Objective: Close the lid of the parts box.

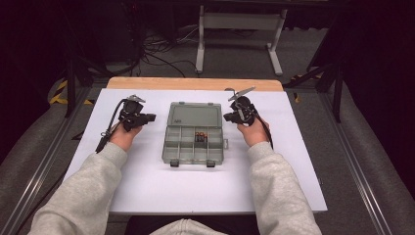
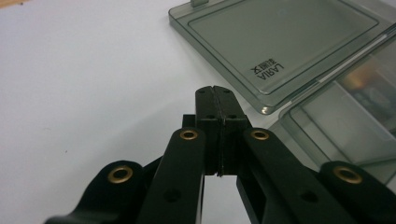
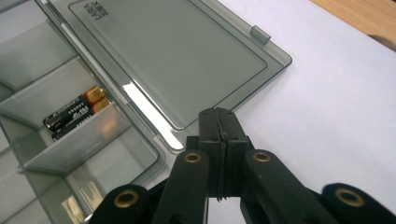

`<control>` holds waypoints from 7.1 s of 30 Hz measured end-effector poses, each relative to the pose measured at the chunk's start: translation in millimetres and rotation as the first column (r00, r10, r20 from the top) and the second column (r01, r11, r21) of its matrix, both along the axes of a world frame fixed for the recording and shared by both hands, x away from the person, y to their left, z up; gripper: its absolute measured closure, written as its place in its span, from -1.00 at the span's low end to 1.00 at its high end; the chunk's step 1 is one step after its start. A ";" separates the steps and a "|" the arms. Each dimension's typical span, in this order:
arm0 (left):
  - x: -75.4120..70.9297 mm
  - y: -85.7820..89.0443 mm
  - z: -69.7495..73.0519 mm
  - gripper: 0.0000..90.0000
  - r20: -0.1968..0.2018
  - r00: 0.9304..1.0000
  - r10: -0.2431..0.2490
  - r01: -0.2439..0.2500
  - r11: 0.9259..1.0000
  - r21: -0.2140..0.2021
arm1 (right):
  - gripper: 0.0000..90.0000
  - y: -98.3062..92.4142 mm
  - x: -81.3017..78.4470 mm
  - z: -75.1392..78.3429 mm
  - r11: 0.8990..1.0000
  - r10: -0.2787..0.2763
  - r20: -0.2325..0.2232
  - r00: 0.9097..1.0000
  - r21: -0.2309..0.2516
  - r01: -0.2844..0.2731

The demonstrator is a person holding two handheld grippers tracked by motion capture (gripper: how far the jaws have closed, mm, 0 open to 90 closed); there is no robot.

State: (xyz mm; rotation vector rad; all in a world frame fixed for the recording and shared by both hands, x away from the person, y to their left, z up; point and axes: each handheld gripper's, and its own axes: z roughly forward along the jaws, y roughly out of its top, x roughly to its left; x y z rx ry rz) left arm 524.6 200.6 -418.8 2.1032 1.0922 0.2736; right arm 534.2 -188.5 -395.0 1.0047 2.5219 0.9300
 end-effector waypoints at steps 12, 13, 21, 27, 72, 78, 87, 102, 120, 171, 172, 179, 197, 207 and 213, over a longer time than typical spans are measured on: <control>8.0 -9.5 -3.3 0.99 -0.022 1.000 0.006 -0.006 1.000 0.008 | 1.00 -0.6 10.3 -12.5 0.999 -0.033 -0.027 0.999 -0.006 0.033; 8.7 -11.0 -4.6 0.99 -0.030 1.000 0.006 -0.006 1.000 0.005 | 1.00 -0.6 10.7 -13.1 0.999 -0.035 -0.030 0.999 -0.007 0.035; 13.3 -18.3 -10.2 0.99 -0.031 1.000 -0.003 0.003 1.000 0.007 | 1.00 -1.0 13.7 -19.2 0.999 -0.044 -0.049 0.998 -0.033 0.042; 16.4 -20.3 -15.0 0.99 -0.040 0.999 0.004 -0.003 1.000 0.007 | 1.00 -0.7 15.2 -24.1 0.998 -0.046 -0.064 0.997 -0.046 0.043; 21.9 -35.7 -34.3 0.98 -0.087 0.996 -0.037 0.039 0.999 0.020 | 1.00 7.0 18.0 -39.8 0.996 0.011 -0.092 0.996 -0.092 -0.019; 25.0 -38.2 -31.4 0.99 -0.113 0.993 -0.032 0.037 0.998 0.041 | 1.00 8.6 18.0 -40.1 0.995 0.013 -0.079 0.997 -0.102 -0.021; 26.6 -41.0 -31.6 0.99 -0.094 0.995 -0.032 0.037 0.998 0.054 | 1.00 9.5 19.4 -40.7 0.996 0.005 -0.074 0.997 -0.092 -0.012; 30.3 -45.9 -32.3 0.99 -0.080 0.997 -0.023 0.027 0.998 0.051 | 1.00 12.6 25.6 -43.3 0.998 -0.002 -0.049 0.999 -0.062 -0.001; 27.5 -43.7 -23.2 0.98 -0.058 0.998 -0.020 0.021 1.000 0.022 | 1.00 10.5 24.0 -32.9 1.000 -0.003 -0.011 1.000 -0.029 0.003; -16.2 -26.5 29.8 0.98 0.037 0.989 -0.145 0.148 0.984 -0.097 | 1.00 5.1 -27.8 21.5 0.988 0.118 0.099 0.988 0.090 -0.127; -16.2 -26.5 29.8 0.98 0.037 0.989 -0.145 0.148 0.984 -0.097 | 1.00 4.9 -29.2 22.5 0.987 0.120 0.100 0.988 0.091 -0.129; -28.7 -22.0 38.8 0.98 0.047 0.983 -0.178 0.182 0.975 -0.127 | 1.00 4.3 -42.5 28.1 0.985 0.138 0.107 0.985 0.089 -0.148; -57.5 -21.9 47.5 0.96 0.040 0.968 -0.246 0.249 0.957 -0.148 | 1.00 4.1 -69.4 36.3 0.976 0.184 0.089 0.979 0.103 -0.193; -68.1 -18.1 48.0 0.96 0.028 0.961 -0.275 0.276 0.949 -0.151 | 1.00 6.8 -83.0 37.4 0.970 0.211 0.080 0.974 0.107 -0.219; -72.7 -18.6 48.3 0.96 0.019 0.958 -0.287 0.286 0.946 -0.155 | 1.00 8.9 -89.2 38.0 0.967 0.224 0.071 0.972 0.111 -0.231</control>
